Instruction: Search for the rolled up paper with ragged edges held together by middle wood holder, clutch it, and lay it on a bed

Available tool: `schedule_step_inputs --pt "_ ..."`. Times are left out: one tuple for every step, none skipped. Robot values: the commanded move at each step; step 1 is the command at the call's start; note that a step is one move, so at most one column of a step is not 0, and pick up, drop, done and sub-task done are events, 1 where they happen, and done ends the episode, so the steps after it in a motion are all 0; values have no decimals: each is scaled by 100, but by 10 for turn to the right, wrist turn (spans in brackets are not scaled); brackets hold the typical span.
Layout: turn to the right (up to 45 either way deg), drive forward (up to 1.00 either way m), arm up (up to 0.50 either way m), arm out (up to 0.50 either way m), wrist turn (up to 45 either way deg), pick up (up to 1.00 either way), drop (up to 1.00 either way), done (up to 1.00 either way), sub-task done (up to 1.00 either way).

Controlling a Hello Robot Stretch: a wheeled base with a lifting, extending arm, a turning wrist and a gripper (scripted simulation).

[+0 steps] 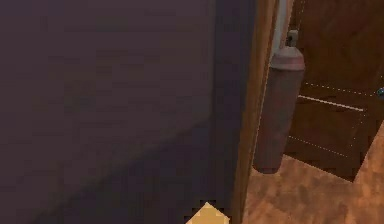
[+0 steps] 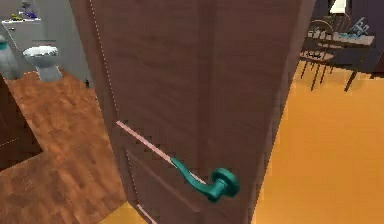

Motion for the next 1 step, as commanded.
schedule_step_inputs --pt "240 0 0 0 0 0 0 0 0"
